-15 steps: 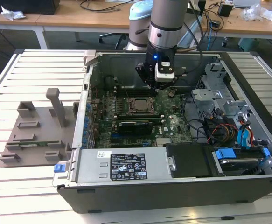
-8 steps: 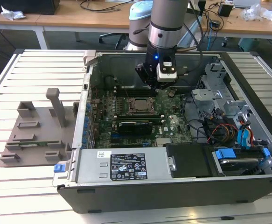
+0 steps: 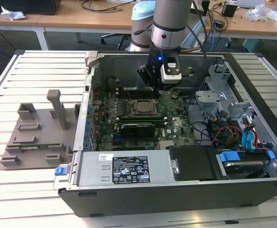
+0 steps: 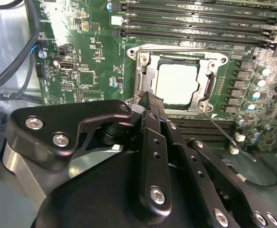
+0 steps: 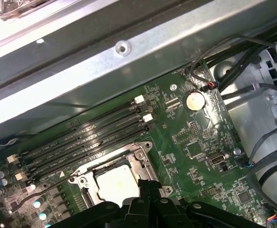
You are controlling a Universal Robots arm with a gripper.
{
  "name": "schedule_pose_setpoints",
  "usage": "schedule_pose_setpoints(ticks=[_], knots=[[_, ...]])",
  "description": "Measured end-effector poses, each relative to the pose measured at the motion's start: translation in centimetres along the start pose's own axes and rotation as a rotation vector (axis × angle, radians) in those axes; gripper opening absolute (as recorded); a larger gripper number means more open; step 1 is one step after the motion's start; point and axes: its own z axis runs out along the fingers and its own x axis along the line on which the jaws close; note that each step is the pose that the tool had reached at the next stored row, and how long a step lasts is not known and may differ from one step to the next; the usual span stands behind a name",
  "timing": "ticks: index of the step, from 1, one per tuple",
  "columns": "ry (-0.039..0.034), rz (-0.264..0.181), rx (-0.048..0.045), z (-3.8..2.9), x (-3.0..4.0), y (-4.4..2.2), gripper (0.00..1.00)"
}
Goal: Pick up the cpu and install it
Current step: 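Install the first cpu locking lever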
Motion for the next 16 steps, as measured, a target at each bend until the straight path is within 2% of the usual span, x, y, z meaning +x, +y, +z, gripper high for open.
schedule_pose_setpoints(ticks=[6,16], knots=[[-0.0008,-0.03,0.0001,0.0,0.0,0.0,0.11],[-0.0026,-0.105,0.0006,0.0,0.0,0.0,0.11]])
